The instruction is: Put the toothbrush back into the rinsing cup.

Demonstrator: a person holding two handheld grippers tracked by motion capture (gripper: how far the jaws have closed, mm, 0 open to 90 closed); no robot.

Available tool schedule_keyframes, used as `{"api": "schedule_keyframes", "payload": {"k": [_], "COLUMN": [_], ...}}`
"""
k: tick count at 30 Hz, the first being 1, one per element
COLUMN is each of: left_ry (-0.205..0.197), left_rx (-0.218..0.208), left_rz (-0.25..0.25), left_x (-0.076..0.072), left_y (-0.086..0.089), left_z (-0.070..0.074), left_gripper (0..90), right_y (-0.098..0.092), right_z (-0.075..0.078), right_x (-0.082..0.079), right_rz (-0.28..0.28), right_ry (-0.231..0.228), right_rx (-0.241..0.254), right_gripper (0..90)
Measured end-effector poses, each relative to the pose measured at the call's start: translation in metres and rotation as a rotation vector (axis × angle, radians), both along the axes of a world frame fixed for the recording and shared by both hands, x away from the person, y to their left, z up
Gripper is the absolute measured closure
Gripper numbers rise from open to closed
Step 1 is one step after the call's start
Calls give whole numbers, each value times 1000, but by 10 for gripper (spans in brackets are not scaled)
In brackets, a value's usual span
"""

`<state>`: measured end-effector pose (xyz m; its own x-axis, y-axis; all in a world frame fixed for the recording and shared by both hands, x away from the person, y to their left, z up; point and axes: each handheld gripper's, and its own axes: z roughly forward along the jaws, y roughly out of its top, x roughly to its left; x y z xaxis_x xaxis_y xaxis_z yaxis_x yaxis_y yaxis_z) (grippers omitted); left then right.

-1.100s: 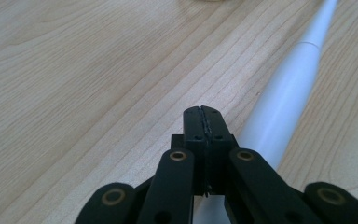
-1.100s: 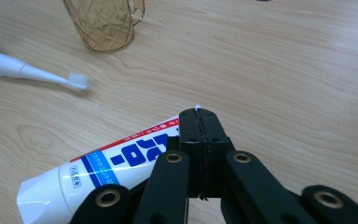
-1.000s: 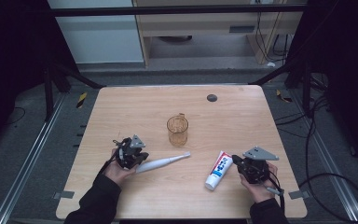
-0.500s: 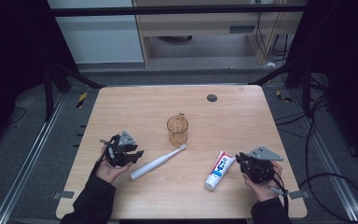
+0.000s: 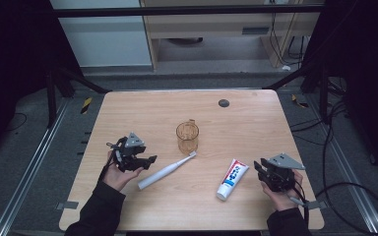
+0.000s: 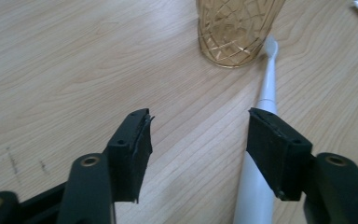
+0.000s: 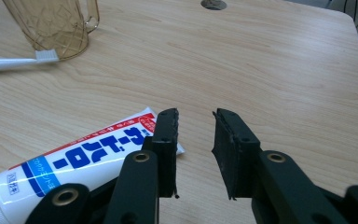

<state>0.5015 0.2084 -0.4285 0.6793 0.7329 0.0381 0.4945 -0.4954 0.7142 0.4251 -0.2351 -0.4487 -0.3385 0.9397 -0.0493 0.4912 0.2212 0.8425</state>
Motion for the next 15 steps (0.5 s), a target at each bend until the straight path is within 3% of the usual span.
{"api": "schedule_keyframes", "payload": {"k": [7,15], "left_ry": [25,28], "left_rx": [10,21], "left_rz": [-27,-52], "left_x": [3,9], "left_y": [-10,-25], "left_z": [3,7], "left_gripper": [322,303], "right_y": [-3,-4], "right_z": [0,0], "right_x": [1,1], "right_rz": [-13,-15], "right_ry": [5,11], "right_rx": [-5,-6], "right_gripper": [687,678]}}
